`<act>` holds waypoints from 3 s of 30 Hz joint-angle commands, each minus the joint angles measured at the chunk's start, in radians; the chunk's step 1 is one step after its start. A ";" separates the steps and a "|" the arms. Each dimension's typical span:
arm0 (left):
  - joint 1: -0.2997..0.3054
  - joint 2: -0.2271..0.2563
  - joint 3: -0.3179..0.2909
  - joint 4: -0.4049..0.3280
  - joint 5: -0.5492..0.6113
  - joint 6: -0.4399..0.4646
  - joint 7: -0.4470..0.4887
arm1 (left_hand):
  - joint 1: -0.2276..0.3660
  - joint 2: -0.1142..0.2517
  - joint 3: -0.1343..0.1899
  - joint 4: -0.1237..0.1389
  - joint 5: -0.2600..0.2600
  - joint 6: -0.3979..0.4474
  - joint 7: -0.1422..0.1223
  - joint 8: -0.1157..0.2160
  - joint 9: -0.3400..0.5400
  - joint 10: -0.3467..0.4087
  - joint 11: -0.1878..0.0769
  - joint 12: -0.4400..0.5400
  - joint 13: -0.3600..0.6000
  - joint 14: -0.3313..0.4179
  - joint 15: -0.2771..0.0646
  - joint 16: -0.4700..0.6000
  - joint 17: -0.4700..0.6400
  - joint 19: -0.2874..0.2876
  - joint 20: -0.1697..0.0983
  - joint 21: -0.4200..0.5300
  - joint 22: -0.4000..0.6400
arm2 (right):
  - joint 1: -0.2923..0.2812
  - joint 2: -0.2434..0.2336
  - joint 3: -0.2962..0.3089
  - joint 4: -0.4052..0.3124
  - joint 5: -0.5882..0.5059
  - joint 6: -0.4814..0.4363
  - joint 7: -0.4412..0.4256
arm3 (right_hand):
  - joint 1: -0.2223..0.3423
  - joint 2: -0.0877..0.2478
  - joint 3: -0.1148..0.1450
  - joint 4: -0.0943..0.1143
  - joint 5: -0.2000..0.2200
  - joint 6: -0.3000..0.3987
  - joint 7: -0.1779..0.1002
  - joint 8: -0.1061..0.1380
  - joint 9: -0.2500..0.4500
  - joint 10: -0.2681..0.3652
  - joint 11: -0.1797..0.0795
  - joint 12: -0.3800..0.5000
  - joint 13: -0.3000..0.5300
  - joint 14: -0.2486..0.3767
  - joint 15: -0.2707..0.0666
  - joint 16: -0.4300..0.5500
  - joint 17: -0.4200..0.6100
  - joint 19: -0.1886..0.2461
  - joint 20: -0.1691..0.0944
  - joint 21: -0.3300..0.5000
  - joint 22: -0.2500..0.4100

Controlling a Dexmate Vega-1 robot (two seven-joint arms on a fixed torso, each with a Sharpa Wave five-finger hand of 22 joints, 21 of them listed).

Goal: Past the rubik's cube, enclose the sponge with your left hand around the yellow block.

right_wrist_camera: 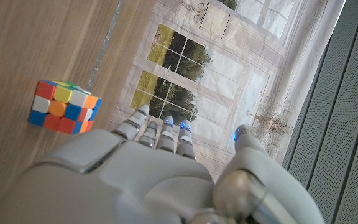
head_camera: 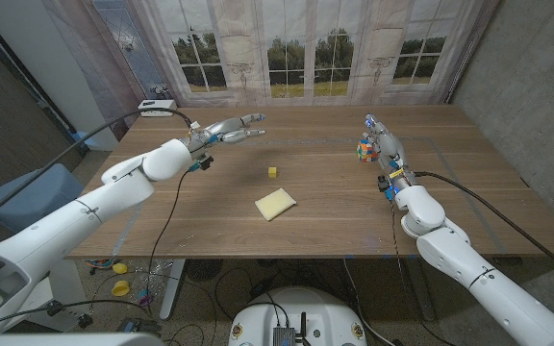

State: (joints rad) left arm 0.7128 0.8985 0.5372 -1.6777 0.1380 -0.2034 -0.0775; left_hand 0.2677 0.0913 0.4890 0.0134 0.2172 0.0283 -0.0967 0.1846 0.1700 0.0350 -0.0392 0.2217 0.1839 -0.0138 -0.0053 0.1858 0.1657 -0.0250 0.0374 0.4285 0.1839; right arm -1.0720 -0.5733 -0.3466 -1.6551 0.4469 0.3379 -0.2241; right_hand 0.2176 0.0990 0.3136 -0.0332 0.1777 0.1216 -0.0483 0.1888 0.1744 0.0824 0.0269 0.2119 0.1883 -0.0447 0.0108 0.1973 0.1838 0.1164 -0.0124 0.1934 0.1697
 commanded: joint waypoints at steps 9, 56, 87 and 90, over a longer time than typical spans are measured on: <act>-0.111 0.012 0.054 -0.013 0.182 -0.109 -0.170 | 0.004 -0.020 -0.005 -0.019 -0.008 -0.021 -0.023 -0.006 0.006 -0.003 -0.019 -0.006 0.003 0.001 -0.014 -0.003 0.004 0.011 0.000 -0.005 0.001 | -0.107 0.015 0.015 -0.092 -0.076 0.026 -0.090 | 0.004 0.001 0.000 -0.004 0.003 0.009 0.003 0.001 0.004 0.010 0.001 0.000 0.002 0.009 0.000 0.007 0.003 0.012 0.001 0.008 0.005; -0.117 0.104 0.002 -0.328 0.543 -0.165 -0.396 | 0.146 -0.214 -0.063 -0.186 0.010 0.086 -0.051 0.019 0.009 0.110 -0.034 0.012 0.010 0.122 -0.025 0.009 0.009 0.091 0.087 -0.025 0.002 | -0.289 0.076 0.048 -0.206 -0.226 0.092 -0.207 | -0.005 0.000 -0.003 -0.005 0.004 0.016 0.002 0.000 0.004 0.020 0.001 -0.005 0.002 0.018 -0.001 0.005 0.005 0.016 0.003 0.007 0.005; -0.080 0.097 0.011 -0.429 0.739 -0.181 -0.467 | 0.374 -0.275 -0.119 -0.198 0.140 0.085 -0.027 0.024 0.015 0.122 -0.071 0.008 0.015 0.099 -0.013 0.000 0.010 0.100 0.107 -0.061 0.001 | -0.312 0.092 0.060 -0.217 -0.238 0.082 -0.213 | -0.016 -0.001 -0.006 -0.001 0.004 0.024 0.006 0.001 0.004 0.029 0.007 -0.006 0.003 0.022 0.001 0.003 0.006 0.021 0.002 0.007 0.005; -0.076 0.095 0.015 -0.429 0.759 -0.185 -0.467 | 0.393 -0.275 -0.124 -0.197 0.150 0.087 -0.027 0.024 0.015 0.133 -0.070 0.012 0.016 0.104 -0.017 0.002 0.010 0.104 0.110 -0.062 0.001 | -0.309 0.092 0.059 -0.217 -0.238 0.077 -0.212 | -0.016 -0.001 -0.006 -0.001 0.004 0.024 0.006 0.000 0.004 0.030 0.007 -0.006 0.003 0.022 0.001 0.003 0.006 0.020 0.002 0.007 0.005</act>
State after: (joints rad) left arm 0.6242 1.0008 0.5406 -2.0933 0.8293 -0.3716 -0.5331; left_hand 0.6412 -0.1854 0.3730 -0.1848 0.3552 0.1056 -0.1197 0.2037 0.1822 0.1545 -0.1055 0.2238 0.1980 0.0859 -0.0123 0.1849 0.1728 0.0759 0.1387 0.3695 0.1837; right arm -1.3817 -0.4841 -0.2887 -1.8703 0.2109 0.4291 -0.4362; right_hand 0.2081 0.1003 0.3094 -0.0372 0.1777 0.1377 -0.0430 0.1888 0.1743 0.1020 0.0321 0.2071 0.1881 -0.0285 0.0087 0.1972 0.1838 0.1271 -0.0125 0.1933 0.1697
